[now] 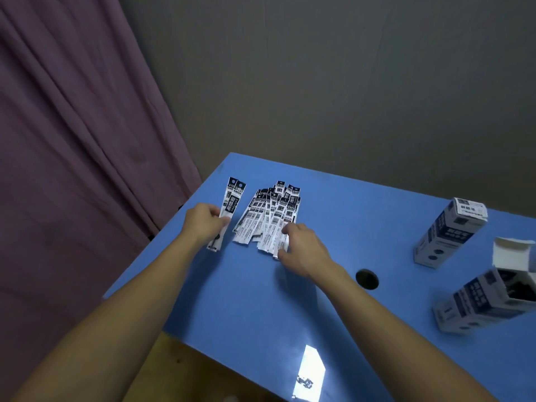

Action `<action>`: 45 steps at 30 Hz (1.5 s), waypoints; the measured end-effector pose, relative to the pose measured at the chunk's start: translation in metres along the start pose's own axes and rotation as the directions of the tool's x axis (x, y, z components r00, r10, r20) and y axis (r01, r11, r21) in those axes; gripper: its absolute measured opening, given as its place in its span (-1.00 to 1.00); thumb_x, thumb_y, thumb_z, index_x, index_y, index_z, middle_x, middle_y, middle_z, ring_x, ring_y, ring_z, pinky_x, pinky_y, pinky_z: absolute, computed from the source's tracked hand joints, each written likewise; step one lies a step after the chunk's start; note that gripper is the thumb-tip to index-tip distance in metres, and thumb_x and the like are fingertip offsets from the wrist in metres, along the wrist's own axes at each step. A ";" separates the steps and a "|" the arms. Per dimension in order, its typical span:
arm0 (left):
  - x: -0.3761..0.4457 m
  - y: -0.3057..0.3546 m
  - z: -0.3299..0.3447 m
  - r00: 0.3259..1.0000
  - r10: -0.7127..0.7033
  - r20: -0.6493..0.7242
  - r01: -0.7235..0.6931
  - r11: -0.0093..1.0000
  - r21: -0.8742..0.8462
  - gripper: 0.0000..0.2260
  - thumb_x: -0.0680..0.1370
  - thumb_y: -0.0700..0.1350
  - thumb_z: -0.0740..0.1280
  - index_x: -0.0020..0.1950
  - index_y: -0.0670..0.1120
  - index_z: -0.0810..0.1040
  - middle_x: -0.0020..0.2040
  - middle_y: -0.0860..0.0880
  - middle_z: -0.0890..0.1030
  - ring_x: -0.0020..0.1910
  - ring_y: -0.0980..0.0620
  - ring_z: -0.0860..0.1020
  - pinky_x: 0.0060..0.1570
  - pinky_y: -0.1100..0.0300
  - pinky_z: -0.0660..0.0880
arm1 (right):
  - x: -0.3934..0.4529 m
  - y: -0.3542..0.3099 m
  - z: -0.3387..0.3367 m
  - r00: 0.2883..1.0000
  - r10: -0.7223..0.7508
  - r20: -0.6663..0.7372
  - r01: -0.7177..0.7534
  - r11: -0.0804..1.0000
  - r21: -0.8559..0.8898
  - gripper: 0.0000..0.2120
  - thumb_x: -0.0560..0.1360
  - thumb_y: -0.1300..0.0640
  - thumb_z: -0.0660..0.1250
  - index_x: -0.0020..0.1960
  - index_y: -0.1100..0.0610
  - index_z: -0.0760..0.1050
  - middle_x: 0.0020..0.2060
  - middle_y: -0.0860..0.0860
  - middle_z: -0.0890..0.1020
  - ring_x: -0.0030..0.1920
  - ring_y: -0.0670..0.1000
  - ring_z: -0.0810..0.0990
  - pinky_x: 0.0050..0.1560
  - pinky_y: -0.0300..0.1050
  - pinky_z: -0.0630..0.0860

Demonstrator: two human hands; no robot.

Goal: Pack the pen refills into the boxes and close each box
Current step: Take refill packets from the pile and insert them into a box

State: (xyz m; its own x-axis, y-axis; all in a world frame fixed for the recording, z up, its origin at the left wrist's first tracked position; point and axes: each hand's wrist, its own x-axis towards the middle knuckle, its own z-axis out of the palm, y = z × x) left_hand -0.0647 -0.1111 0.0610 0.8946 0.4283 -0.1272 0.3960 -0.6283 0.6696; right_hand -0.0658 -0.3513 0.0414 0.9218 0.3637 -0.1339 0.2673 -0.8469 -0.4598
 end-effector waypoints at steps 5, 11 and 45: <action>-0.045 0.025 0.011 0.998 0.052 -0.032 -0.054 0.995 -0.079 -0.90 0.52 -0.06 0.47 -0.09 -0.09 0.66 -0.15 -0.06 0.69 -0.13 0.01 0.65 -0.20 0.22 0.51 | -0.025 0.007 0.001 1.000 0.001 0.016 -0.001 1.000 -0.015 -0.54 0.51 0.04 0.33 0.36 0.15 0.38 0.29 0.09 0.45 0.28 0.14 0.44 0.18 0.09 0.52; -0.089 0.055 0.043 0.980 0.191 0.048 -0.181 0.969 -0.169 -0.89 0.50 -0.04 0.49 -0.07 -0.07 0.69 -0.13 0.01 0.70 -0.12 0.04 0.64 -0.05 0.13 0.56 | -0.073 0.027 -0.008 0.995 0.086 -0.043 -0.085 0.996 0.028 -0.52 0.52 0.06 0.30 0.41 0.12 0.34 0.31 0.08 0.43 0.30 0.13 0.43 0.16 0.01 0.48; -0.272 0.239 0.164 0.916 0.401 -0.025 -0.301 0.644 -0.704 -0.92 0.54 -0.29 0.41 -0.02 -0.17 0.68 -0.10 -0.13 0.73 -0.03 -0.13 0.70 0.10 -0.03 0.62 | -0.218 0.254 -0.131 0.969 0.186 -0.161 -0.067 0.827 0.558 -0.39 0.34 0.07 0.59 0.31 -0.06 0.42 0.16 -0.14 0.58 0.21 -0.08 0.53 0.23 0.01 0.51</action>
State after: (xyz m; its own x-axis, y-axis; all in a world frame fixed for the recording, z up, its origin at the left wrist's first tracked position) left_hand -0.1796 -0.4841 0.1356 0.9728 0.1564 0.1707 -0.1604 -0.0766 0.9841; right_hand -0.1620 -0.6970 0.0689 0.9884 0.1321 -0.0742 0.0032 -0.5081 -0.8613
